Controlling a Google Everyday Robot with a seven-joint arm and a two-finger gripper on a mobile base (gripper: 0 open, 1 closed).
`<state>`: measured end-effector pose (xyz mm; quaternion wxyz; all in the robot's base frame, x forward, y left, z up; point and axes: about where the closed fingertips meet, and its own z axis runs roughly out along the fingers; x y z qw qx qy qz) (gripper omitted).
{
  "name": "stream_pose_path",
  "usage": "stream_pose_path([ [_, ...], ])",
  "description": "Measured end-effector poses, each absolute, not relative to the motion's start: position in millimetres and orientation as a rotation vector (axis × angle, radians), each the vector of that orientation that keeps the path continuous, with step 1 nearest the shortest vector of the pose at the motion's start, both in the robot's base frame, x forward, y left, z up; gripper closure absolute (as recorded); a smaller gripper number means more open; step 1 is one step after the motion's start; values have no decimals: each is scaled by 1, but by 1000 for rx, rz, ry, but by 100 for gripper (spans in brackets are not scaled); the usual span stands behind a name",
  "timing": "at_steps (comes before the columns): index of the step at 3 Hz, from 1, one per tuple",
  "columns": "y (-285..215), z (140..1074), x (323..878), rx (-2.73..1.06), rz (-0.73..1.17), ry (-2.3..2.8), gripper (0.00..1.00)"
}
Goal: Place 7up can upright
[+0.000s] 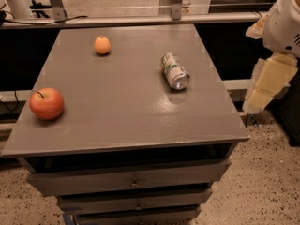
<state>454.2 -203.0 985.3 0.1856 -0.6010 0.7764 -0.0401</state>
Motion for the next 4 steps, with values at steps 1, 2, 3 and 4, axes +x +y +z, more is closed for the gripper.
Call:
stream_pose_path([
  [1,-175,968,499,-1640,-84,2205,0],
  [2,-158,952,551,-1463,-31,2288,0],
  [3,-159,937,599,-1181,53,2376,0],
  [4,-156,928,634,-930,101,2419,0],
])
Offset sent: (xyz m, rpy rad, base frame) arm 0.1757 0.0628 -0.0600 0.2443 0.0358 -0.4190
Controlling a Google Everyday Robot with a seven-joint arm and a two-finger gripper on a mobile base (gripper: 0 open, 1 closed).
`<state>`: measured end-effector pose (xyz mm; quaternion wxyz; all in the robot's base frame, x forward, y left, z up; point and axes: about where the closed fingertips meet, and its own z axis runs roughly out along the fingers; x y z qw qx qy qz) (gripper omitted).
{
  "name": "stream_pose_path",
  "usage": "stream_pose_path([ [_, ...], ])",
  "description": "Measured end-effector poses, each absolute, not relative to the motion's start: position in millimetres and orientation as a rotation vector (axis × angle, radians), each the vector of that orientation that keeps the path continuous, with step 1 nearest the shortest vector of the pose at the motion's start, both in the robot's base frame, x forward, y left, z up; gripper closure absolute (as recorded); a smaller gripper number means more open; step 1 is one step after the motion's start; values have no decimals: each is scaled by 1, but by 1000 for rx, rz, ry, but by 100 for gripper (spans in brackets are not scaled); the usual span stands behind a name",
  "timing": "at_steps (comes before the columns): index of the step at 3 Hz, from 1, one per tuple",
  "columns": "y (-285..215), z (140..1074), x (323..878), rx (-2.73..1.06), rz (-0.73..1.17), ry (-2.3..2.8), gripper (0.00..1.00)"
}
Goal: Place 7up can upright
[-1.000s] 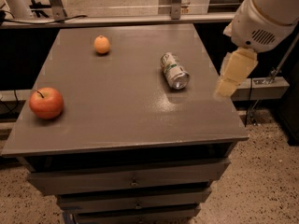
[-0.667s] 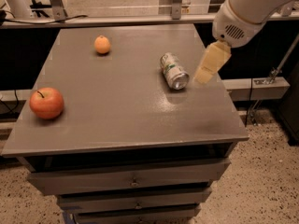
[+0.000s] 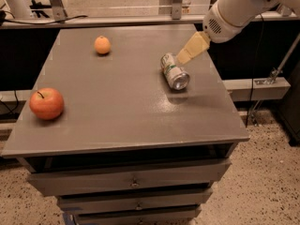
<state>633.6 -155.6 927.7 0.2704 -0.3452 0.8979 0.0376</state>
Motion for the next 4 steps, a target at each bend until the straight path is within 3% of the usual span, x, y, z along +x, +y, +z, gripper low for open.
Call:
stream_pose_path([
  [2,-129,892,681,-591,138,2520,0],
  [4,-101,857,697,-493,87,2619,0],
])
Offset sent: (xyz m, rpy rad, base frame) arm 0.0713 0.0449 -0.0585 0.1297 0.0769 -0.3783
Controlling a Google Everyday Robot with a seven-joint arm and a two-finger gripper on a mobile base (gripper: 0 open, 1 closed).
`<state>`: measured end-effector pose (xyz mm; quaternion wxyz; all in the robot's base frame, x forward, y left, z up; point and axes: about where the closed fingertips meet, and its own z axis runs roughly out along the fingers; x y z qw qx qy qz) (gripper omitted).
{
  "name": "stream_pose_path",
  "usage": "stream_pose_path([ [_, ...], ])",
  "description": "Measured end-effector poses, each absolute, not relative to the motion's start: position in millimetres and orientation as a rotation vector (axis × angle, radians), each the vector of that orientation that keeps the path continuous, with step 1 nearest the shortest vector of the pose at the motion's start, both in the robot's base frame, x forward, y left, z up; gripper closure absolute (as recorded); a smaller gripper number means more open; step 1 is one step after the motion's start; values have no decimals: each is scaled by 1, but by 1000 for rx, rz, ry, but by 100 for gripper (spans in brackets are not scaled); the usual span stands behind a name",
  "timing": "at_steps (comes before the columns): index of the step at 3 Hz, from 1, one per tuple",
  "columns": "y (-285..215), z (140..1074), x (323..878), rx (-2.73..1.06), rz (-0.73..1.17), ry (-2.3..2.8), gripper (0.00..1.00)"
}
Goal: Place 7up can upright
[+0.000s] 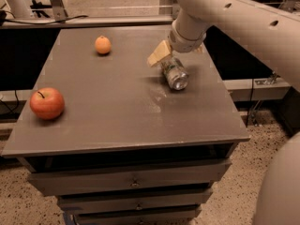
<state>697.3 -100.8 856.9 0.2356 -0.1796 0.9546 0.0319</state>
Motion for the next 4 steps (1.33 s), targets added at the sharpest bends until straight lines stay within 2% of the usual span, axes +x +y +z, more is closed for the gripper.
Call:
stream_pose_path([
  [1,-93,848,700,-496,36,2658,18],
  [3,-89,852,705,-562,-77,2670,65],
  [4,-85,862,710,-649,-58,2616,88],
])
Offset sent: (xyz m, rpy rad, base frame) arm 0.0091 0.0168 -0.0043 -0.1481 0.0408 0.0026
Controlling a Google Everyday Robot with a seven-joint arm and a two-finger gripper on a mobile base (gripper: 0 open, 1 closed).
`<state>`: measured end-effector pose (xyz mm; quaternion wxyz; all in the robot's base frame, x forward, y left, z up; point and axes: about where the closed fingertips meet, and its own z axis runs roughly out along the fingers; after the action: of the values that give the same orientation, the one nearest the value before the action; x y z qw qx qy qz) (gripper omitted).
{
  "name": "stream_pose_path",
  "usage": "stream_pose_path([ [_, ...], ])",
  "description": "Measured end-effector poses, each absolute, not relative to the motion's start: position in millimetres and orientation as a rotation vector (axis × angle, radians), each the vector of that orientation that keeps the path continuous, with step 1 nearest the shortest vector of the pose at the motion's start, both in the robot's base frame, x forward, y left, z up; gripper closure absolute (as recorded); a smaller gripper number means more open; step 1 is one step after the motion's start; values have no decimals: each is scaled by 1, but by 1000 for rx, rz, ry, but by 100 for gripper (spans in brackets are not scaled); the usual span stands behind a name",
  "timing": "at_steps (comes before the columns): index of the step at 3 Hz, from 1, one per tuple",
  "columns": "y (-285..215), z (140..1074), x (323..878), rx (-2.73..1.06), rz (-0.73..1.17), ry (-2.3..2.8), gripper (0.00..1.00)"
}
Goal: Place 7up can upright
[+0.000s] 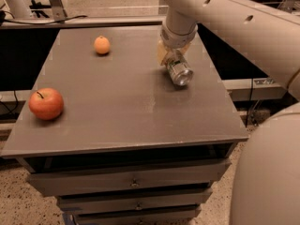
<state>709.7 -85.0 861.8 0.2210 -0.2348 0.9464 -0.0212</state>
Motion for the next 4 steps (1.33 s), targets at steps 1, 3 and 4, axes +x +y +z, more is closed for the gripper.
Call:
stream_pose_path([
  [1,-77,884,719,-779,30,2481,100],
  [3,-65,952,728,-885,343,2076,100],
  [4,-66,978,723,-875,512,1873,100],
])
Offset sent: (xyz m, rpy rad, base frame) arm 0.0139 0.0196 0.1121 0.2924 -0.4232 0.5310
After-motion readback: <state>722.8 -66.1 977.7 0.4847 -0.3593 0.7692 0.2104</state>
